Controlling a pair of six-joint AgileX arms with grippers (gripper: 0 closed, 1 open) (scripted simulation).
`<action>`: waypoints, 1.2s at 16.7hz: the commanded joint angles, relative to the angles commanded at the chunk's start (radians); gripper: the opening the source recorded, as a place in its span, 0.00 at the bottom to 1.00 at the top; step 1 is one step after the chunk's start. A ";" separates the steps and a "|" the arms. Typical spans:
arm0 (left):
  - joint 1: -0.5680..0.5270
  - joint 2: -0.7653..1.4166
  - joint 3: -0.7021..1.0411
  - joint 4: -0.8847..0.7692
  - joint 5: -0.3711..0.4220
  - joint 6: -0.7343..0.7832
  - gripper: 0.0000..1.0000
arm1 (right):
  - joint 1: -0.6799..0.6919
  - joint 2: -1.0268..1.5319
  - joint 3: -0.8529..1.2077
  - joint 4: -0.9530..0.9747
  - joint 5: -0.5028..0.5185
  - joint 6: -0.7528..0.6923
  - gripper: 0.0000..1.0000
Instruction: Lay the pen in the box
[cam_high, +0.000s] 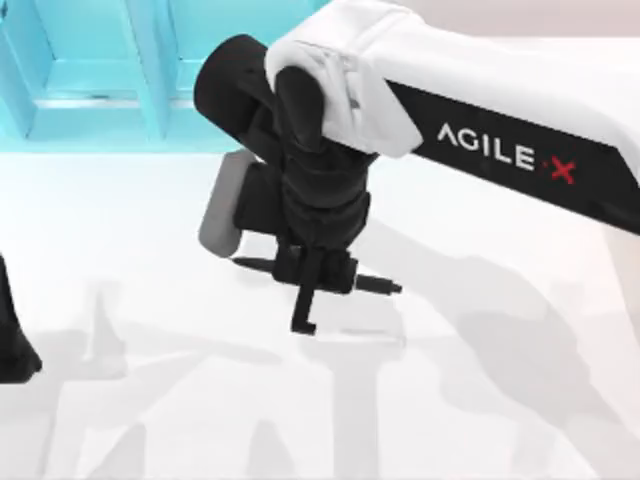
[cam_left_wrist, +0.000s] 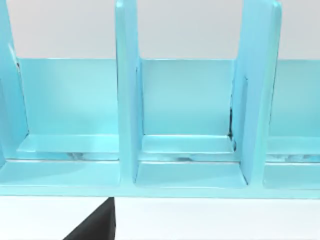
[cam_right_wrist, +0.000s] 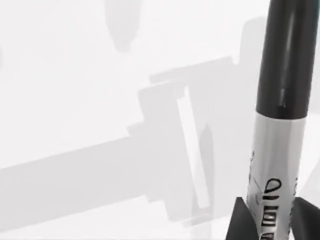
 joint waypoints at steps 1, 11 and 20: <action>0.000 0.000 0.000 0.000 0.000 0.000 1.00 | -0.008 0.004 0.007 -0.007 0.001 0.010 0.00; 0.000 0.000 0.000 0.000 0.000 0.000 1.00 | -0.481 0.172 0.301 -0.335 0.052 0.652 0.00; 0.000 0.000 0.000 0.000 0.000 0.000 1.00 | -1.100 0.320 0.580 -0.701 0.109 1.515 0.00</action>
